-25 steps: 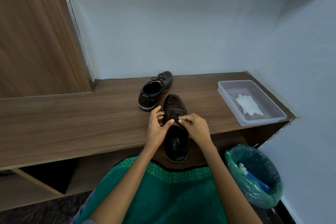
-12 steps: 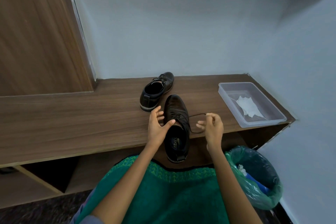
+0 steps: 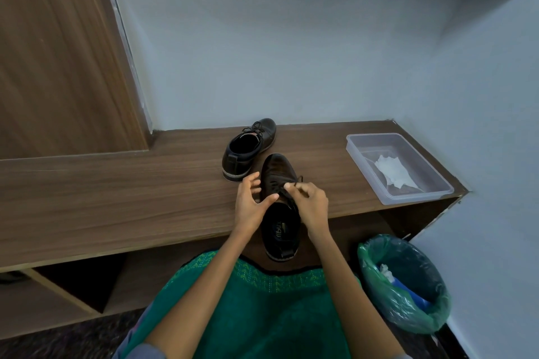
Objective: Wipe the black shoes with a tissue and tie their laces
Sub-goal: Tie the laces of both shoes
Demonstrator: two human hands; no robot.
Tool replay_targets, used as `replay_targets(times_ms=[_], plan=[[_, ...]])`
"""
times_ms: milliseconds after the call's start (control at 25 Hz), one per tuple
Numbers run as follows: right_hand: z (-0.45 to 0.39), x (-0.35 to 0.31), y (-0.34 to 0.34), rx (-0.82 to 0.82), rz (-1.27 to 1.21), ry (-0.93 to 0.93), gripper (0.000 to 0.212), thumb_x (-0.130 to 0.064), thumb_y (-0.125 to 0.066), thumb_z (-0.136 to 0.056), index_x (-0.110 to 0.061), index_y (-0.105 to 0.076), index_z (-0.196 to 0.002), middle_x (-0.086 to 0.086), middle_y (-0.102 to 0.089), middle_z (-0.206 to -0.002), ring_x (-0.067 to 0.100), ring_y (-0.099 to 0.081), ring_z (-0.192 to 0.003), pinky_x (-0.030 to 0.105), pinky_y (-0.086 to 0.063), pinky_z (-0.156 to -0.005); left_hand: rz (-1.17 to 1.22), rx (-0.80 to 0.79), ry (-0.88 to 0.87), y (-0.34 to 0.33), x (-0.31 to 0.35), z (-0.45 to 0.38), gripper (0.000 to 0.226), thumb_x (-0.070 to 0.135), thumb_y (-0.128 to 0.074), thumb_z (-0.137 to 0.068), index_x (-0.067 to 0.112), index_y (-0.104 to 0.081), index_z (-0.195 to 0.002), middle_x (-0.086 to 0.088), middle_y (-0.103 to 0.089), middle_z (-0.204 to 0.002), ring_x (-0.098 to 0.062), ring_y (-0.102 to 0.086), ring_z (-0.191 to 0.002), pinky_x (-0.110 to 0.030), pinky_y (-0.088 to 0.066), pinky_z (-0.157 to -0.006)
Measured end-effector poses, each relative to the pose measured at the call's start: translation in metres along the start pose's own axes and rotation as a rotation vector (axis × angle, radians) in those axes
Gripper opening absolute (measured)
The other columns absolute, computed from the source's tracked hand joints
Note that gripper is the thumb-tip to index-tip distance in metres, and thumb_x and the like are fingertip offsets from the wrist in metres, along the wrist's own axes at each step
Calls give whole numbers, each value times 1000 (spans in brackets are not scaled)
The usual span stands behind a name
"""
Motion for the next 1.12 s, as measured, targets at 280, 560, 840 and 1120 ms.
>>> replay_targets(times_ms=[280, 560, 840, 1120], plan=[[11, 23, 43, 324, -843, -303, 18, -19, -63, -89, -5, -68, -99, 3, -68, -82, 12, -65, -73, 21, -59, -70, -44, -6, -17, -3, 4, 2, 64, 15, -74, -76, 14, -43, -132, -8, -48, -131, -18, -50, -116, -24, -42, -89], [27, 52, 21, 165, -885, -555, 23, -22, -53, -95, -2, -64, -102, 10, -67, -87, 19, -65, -81, 27, -55, -72, -253, -50, -100, -6, 19, -4, 33, 27, -65, -85, 19, -63, -117, -1, -57, -115, -16, -54, -107, -28, -46, -90], [22, 49, 20, 132, -990, -527, 25, -23, -42, -100, -5, -59, -93, 13, -65, -91, 24, -65, -82, 30, -58, -65, -571, -145, -114, -14, 46, -20, 17, 28, -66, -84, 14, -74, -90, 3, -66, -92, -10, -59, -90, -26, -45, -76], [3, 42, 25, 119, -966, -472, 25, -23, -41, -100, -7, -58, -91, 11, -65, -92, 23, -66, -82, 29, -58, -67, 351, -143, 337, -9, 15, -25, 22, 16, -43, -98, 19, -56, -81, 2, -64, -88, -10, -54, -79, -31, -39, -89]])
Point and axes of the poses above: each hand's wrist, its own z-axis away from the middle knuckle, its own y-axis out of the back of the hand, x = y × z, the point moved 6 cm from there along -z, towards the middle knuckle
